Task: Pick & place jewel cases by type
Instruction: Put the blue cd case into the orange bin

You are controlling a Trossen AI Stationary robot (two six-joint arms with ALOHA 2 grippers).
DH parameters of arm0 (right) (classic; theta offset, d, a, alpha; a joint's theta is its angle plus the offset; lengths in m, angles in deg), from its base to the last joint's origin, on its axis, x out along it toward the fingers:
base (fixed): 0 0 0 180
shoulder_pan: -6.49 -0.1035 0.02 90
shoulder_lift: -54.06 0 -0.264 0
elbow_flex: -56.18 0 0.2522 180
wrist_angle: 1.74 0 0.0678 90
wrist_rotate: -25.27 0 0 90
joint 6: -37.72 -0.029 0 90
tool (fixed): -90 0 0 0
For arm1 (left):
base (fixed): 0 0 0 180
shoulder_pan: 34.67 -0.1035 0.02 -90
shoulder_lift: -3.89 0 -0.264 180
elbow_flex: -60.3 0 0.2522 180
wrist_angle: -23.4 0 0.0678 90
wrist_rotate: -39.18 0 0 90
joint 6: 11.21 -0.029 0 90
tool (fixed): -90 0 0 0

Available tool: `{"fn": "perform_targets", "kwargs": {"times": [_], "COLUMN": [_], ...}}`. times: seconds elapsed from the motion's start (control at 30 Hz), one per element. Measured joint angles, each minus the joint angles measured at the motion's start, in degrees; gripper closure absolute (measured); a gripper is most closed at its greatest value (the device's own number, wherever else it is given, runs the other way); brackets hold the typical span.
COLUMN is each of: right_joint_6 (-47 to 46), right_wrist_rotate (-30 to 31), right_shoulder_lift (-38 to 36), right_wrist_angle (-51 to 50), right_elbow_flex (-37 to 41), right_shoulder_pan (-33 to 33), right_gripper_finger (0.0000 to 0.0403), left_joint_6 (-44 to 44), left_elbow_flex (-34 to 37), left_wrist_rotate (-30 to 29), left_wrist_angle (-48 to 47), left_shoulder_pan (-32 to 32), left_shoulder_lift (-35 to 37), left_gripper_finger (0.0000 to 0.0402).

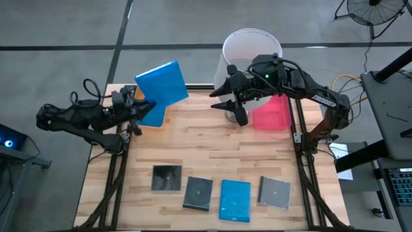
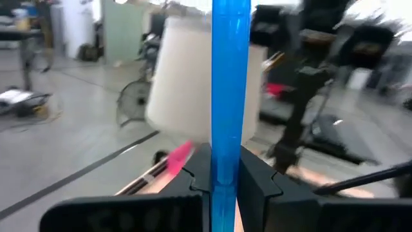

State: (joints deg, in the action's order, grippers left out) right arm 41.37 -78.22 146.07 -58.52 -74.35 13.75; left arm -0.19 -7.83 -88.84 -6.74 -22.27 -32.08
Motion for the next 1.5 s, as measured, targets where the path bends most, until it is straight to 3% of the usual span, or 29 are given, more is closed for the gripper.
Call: {"fn": "perform_targets", "kwargs": {"times": [0.3,0.47,0.67,0.8,0.97,1.27,1.5], "right_joint_6": [0.9,1.5,1.5,1.7,2.1,1.0,1.0], "right_wrist_rotate": [0.0,0.1,0.1,0.1,0.1,0.1,0.1], "right_shoulder_lift": [0.0,0.0,0.0,0.0,0.0,0.0,0.0], "right_wrist_angle": [0.0,0.1,0.1,0.3,0.4,0.4,0.3], "right_elbow_flex": [1.6,3.0,3.9,4.0,4.0,4.0,4.0], "right_shoulder_pan": [0.0,0.0,0.0,0.0,0.0,0.0,0.0], "right_gripper_finger": [0.0244,0.0248,0.0248,0.0252,0.0259,0.0267,0.0264], "left_joint_6": [18.5,26.6,38.1,45.8,49.2,51.8,47.3], "left_elbow_flex": [-14.1,-21.2,-23.3,-22.1,-20.0,-17.7,-16.6], "left_wrist_rotate": [-11.3,-13.2,-14.4,-13.7,-10.5,-4.8,1.5], "left_wrist_angle": [-28.7,-42.5,-54.6,-59.1,-60.0,-62.5,-64.1], "left_shoulder_pan": [0.0,-0.2,-1.8,-3.2,-5.3,-12.9,-20.9], "left_shoulder_lift": [-5.8,-10.7,-14.0,-14.5,-15.2,-17.2,-19.5], "left_gripper_finger": [0.0388,0.0388,0.0388,0.0388,0.0388,0.0388,0.0388]}}
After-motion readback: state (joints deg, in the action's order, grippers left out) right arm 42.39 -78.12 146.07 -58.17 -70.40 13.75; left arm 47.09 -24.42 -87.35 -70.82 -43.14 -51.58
